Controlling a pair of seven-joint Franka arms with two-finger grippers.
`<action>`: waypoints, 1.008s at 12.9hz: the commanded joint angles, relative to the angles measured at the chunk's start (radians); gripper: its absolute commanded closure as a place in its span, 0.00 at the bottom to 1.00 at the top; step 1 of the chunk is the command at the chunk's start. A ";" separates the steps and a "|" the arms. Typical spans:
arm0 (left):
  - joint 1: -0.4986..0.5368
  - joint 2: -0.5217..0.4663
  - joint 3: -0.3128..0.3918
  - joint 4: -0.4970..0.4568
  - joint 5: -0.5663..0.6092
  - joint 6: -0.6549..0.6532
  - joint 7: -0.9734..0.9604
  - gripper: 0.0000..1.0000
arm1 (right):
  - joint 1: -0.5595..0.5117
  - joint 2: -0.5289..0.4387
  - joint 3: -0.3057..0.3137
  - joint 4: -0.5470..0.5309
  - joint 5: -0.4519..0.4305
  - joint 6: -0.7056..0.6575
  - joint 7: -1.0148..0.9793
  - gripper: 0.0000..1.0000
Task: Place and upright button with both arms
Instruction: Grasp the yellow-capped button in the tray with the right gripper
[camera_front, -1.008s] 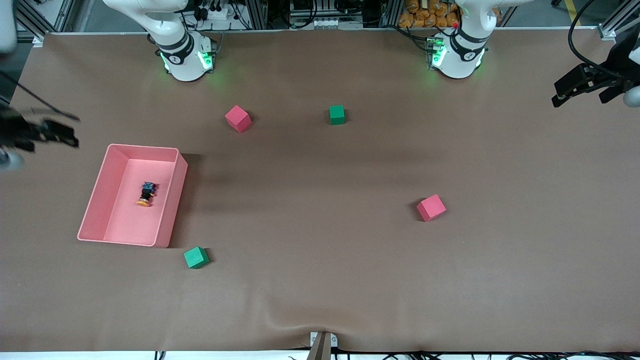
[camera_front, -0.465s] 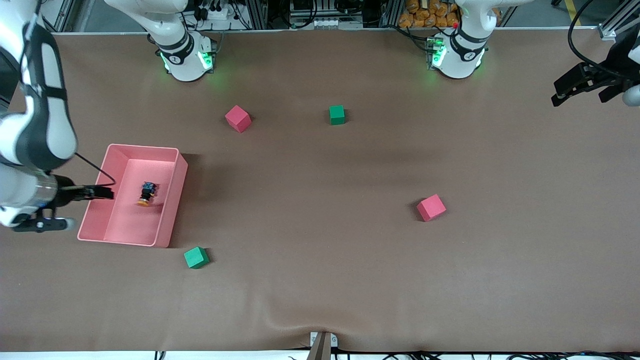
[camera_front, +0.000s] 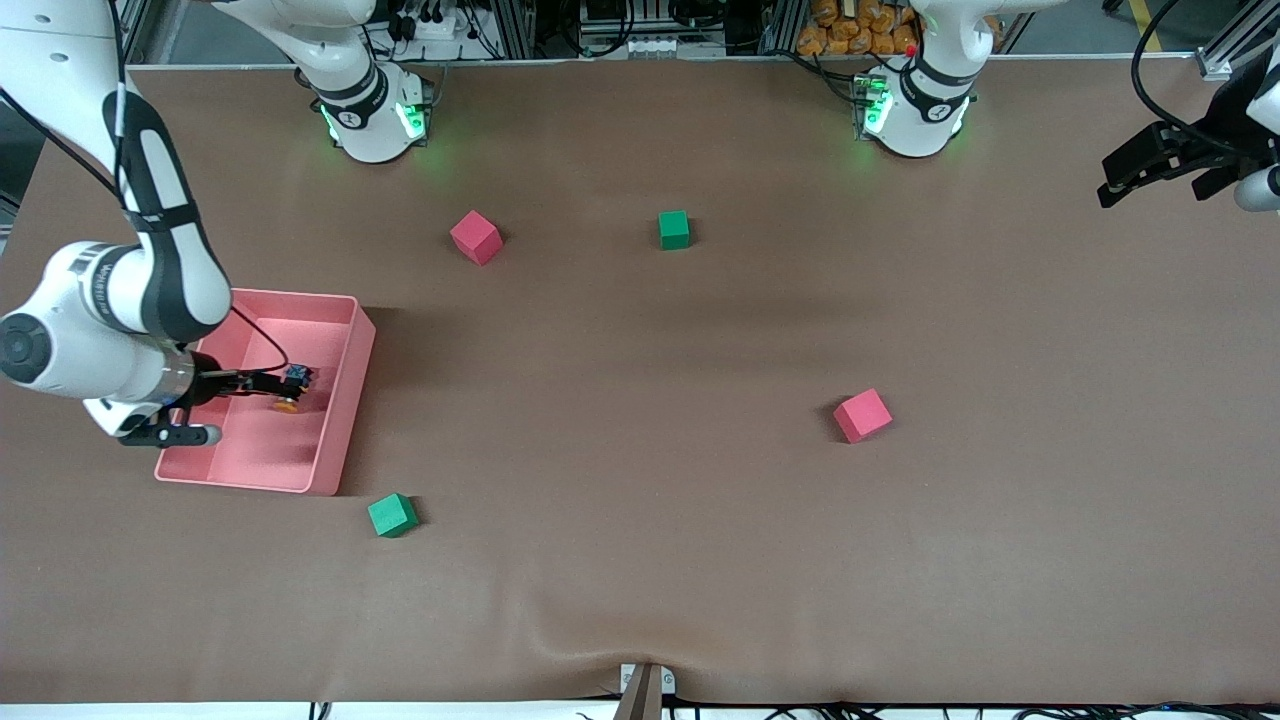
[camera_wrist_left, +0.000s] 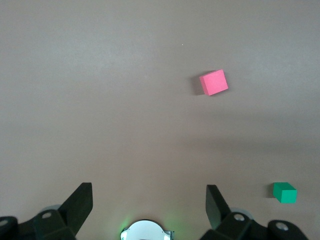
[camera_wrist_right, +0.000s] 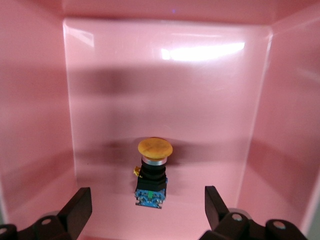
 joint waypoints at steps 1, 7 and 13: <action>0.011 -0.005 -0.002 0.007 -0.017 -0.005 0.026 0.00 | -0.007 0.012 0.007 -0.034 0.021 0.054 0.001 0.00; 0.011 -0.016 -0.002 0.005 -0.017 -0.011 0.070 0.00 | -0.006 0.100 0.007 -0.031 0.102 0.116 0.001 0.00; 0.011 -0.017 0.003 0.002 -0.017 -0.020 0.075 0.00 | -0.017 0.131 0.004 -0.024 0.101 0.137 -0.003 0.70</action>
